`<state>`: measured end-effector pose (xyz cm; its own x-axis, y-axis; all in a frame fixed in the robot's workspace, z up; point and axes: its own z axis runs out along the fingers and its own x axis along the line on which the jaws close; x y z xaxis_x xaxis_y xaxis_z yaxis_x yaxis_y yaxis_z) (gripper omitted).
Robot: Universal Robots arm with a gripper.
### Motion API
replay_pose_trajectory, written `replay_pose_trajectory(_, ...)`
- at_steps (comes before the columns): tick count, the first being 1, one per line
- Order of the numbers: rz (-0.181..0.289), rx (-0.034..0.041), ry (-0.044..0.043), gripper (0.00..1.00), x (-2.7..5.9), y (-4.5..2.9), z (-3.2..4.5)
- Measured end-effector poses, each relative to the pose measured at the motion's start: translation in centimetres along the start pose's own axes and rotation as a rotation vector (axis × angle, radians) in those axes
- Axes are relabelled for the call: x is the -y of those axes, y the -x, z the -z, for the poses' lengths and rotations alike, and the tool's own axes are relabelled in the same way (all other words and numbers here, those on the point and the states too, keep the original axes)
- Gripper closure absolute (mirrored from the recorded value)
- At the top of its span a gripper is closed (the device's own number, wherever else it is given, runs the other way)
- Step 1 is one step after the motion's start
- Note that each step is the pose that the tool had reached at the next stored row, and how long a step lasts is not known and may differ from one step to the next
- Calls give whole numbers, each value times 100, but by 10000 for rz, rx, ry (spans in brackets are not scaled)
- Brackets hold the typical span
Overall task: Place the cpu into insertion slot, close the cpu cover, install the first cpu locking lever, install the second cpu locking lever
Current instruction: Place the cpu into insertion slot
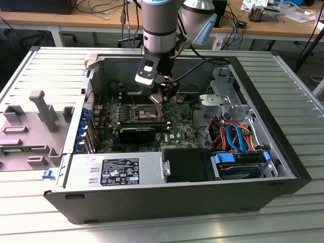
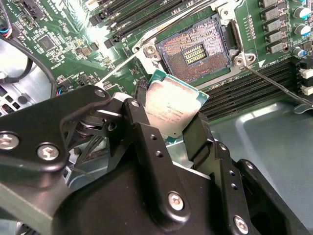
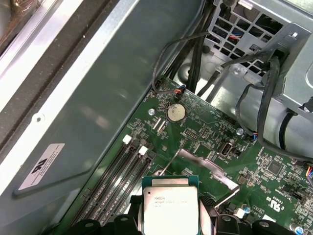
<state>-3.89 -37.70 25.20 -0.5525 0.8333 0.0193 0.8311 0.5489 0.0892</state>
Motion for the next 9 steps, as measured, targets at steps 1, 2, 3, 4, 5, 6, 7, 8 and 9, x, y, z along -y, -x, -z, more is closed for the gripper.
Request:
replay_pose_trajectory(1, -7, 1, 0, 46, 0, 0, 0)
replay_pose_trajectory(2, -12, 1, 0, 46, 0, 0, -1)
replay_pose_trajectory(3, -18, 2, 0, 46, 0, 0, -1)
replay_pose_trajectory(4, -24, 2, 0, 46, 0, 0, -2)
replay_pose_trajectory(5, -29, 2, 0, 46, 0, 0, -2)
replay_pose_trajectory(6, -33, 3, 0, 46, 0, 0, -3)
replay_pose_trajectory(7, -38, 3, 0, 46, 0, 0, -3)
replay_pose_trajectory(8, -42, 4, 0, 46, 0, 0, -3)
replay_pose_trajectory(9, -48, 4, 1, 46, 0, 0, -4)
